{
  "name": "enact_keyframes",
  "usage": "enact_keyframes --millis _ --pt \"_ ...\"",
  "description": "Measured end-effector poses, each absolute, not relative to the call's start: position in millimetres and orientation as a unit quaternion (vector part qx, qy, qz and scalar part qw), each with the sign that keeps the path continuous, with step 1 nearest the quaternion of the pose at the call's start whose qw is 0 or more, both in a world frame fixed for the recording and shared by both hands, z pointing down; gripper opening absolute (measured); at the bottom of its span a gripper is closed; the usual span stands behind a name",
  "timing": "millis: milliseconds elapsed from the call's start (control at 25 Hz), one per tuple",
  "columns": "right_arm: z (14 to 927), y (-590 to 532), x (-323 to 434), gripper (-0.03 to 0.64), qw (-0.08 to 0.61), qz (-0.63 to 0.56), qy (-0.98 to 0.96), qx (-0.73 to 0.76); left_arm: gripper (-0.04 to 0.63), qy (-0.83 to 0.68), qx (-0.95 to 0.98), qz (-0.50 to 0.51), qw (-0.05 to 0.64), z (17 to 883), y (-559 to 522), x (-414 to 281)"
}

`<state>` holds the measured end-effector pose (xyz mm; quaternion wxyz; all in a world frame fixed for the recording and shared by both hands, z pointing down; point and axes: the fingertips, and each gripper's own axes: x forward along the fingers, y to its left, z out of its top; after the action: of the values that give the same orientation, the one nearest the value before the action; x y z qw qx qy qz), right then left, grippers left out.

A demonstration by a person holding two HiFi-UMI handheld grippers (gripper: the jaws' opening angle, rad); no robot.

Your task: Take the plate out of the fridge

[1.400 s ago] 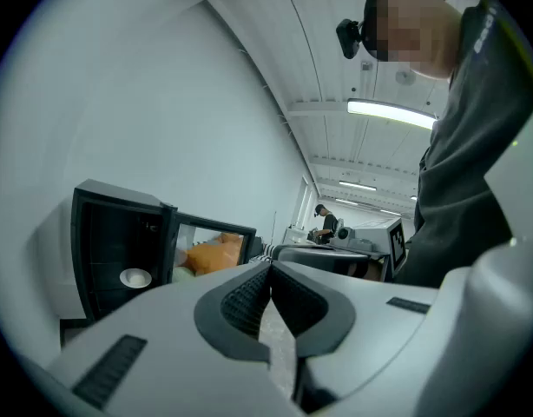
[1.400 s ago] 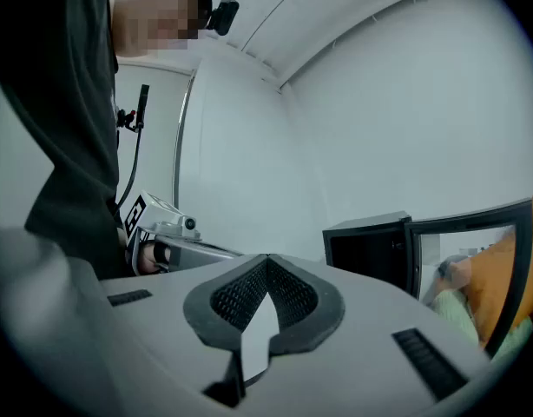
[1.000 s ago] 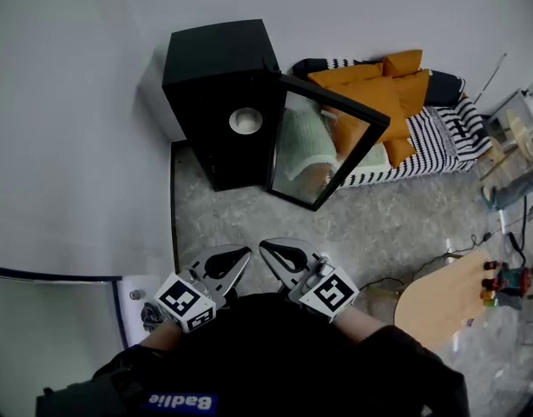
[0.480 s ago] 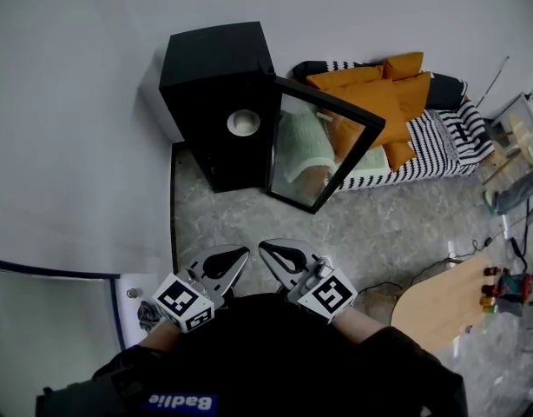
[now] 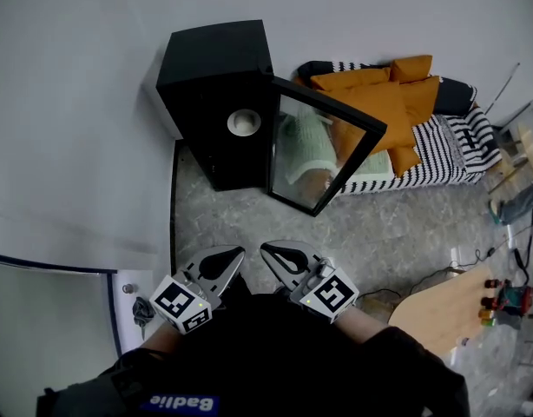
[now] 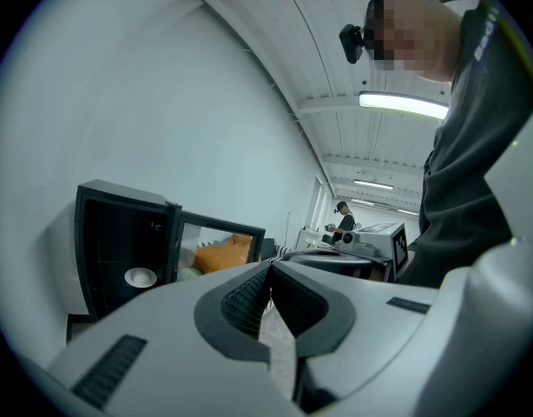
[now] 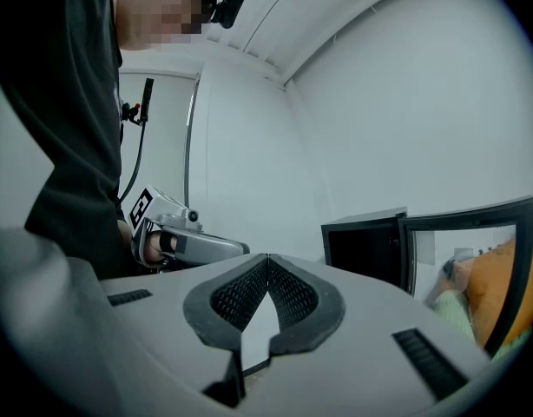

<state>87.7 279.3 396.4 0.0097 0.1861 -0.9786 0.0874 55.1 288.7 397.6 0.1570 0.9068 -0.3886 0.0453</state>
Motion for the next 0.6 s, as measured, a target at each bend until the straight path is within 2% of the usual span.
enact_keyframes --millis 600 --pt "413.8 130.5 15.4 0.009 0.047 0.087 -0.961 0.257 0.008 -0.344 0.926 0.037 0.153 410.6 123.4 -35.0"
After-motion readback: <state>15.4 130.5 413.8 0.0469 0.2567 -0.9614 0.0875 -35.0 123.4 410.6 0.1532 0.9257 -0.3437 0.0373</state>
